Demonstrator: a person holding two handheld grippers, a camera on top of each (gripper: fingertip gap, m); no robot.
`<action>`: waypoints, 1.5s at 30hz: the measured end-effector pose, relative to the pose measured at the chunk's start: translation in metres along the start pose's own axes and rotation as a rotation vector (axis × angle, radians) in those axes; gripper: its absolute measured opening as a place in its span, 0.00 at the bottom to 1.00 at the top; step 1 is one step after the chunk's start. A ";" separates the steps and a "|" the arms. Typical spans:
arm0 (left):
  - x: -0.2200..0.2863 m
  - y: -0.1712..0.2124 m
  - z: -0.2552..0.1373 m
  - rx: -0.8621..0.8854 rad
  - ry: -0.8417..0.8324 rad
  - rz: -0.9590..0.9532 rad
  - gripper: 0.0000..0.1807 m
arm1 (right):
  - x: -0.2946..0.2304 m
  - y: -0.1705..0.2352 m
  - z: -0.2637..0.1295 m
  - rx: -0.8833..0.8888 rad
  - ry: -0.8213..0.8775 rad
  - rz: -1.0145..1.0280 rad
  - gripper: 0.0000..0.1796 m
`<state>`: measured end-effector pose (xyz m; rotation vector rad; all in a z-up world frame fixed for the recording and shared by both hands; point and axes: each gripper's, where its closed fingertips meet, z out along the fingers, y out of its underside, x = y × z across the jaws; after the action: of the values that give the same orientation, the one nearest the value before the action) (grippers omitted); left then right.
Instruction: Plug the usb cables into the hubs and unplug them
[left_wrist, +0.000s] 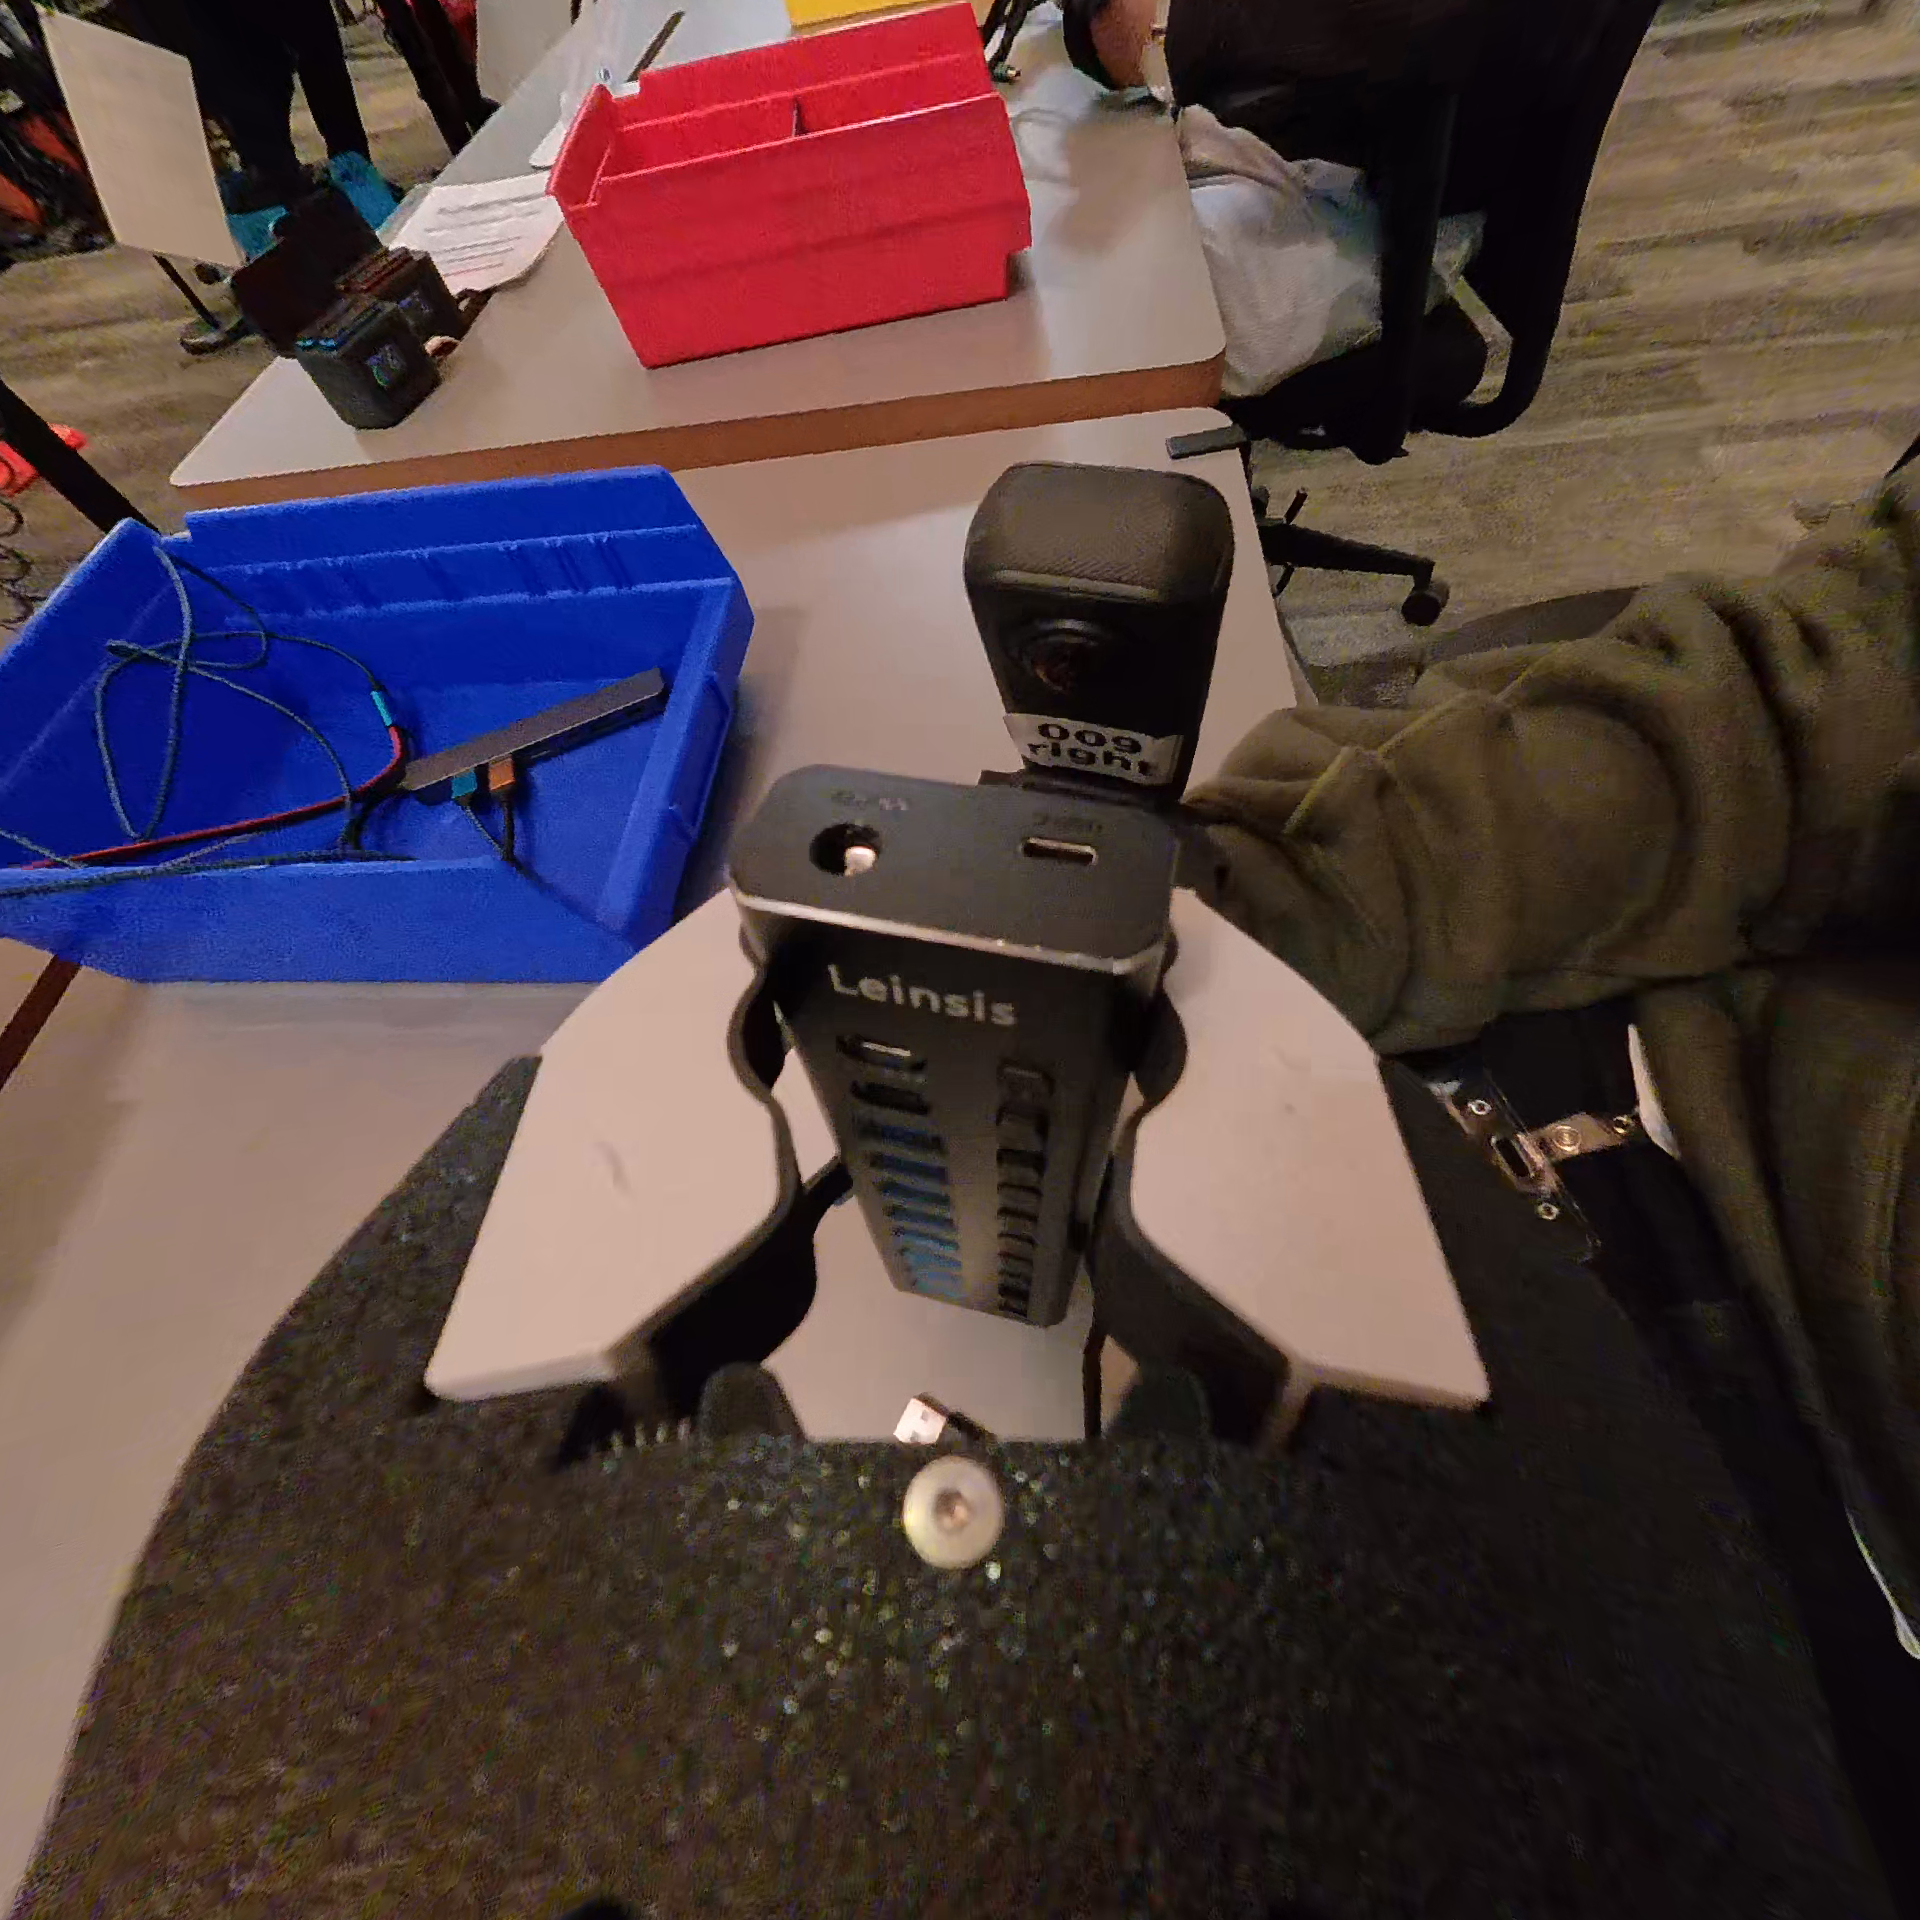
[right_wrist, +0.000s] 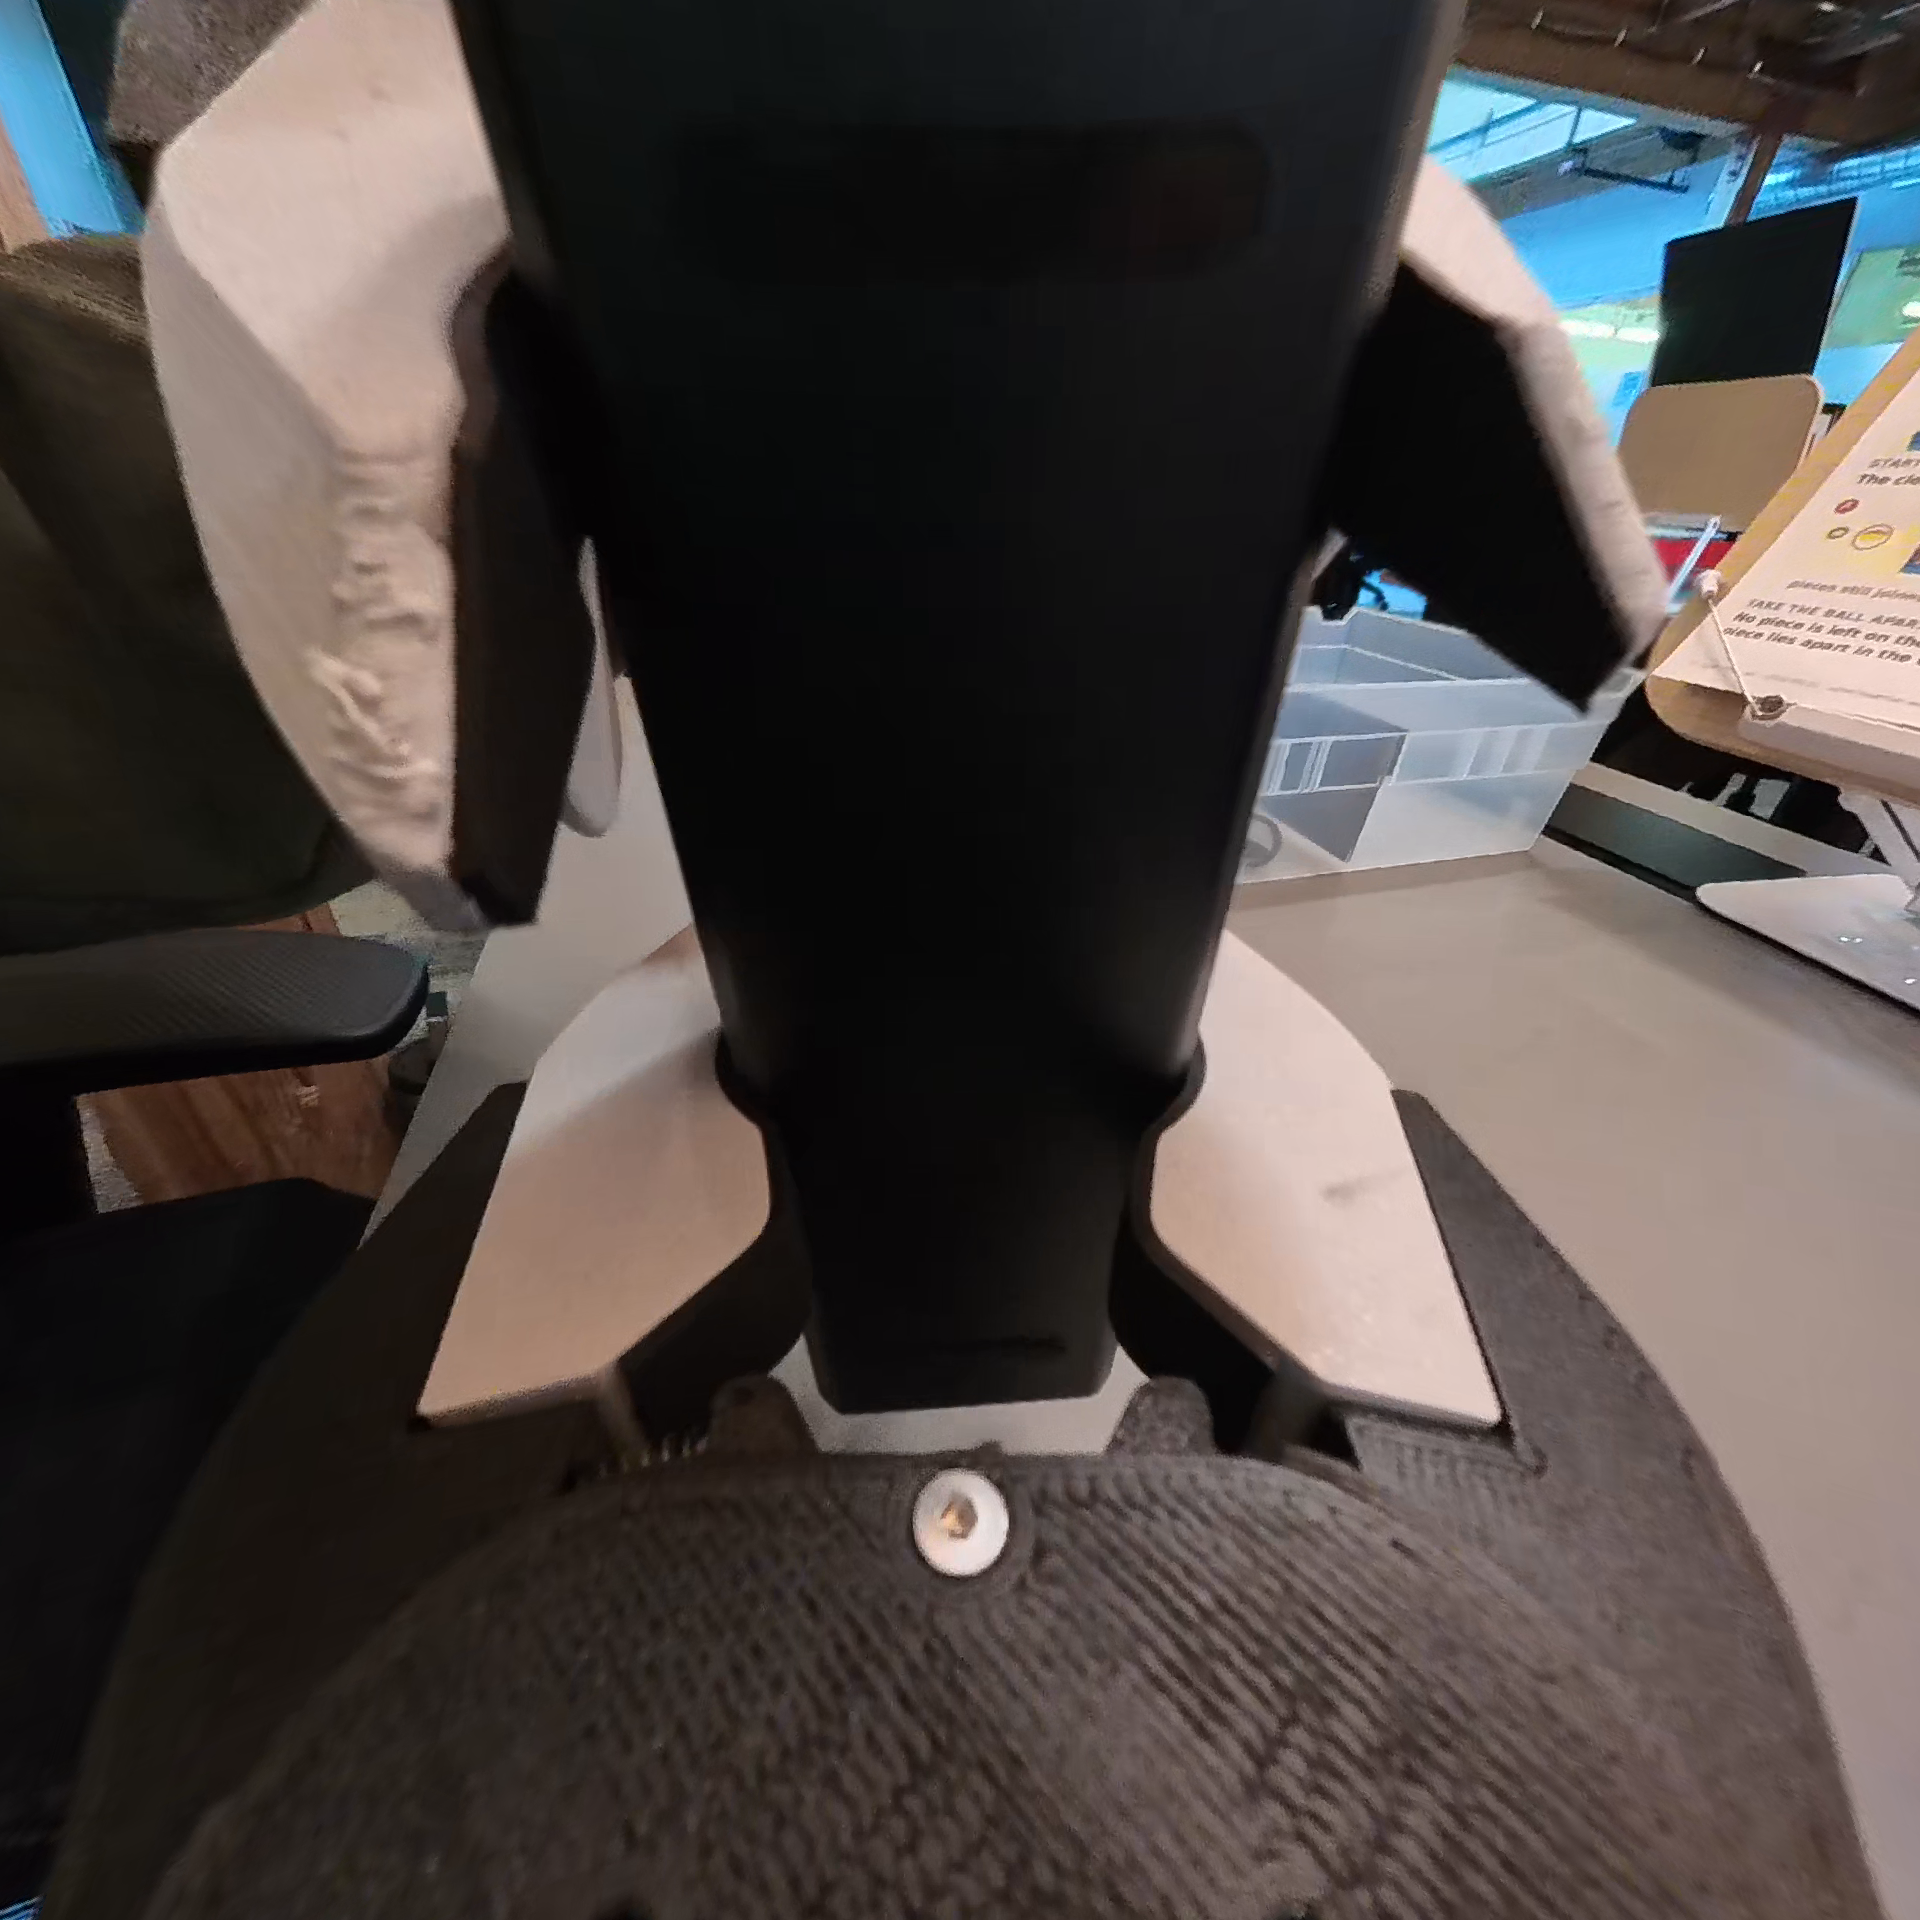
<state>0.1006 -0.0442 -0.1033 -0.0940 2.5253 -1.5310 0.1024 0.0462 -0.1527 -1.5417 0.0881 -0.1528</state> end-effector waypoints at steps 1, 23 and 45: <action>-0.002 0.000 -0.001 0.004 -0.009 -0.013 0.36 | 0.001 0.001 0.000 -0.006 -0.004 0.012 0.41; 0.013 0.159 -0.025 -0.383 -0.438 -0.516 0.26 | 0.034 -0.003 -0.060 0.024 0.055 0.102 0.41; 0.031 0.090 -0.027 0.216 -0.275 -0.546 0.03 | 0.028 -0.020 -0.091 0.165 -0.189 0.171 0.41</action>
<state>0.0685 0.0168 -0.1747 -0.9583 2.2009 -1.8067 0.1154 -0.0481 -0.1343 -1.3700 0.0561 0.1188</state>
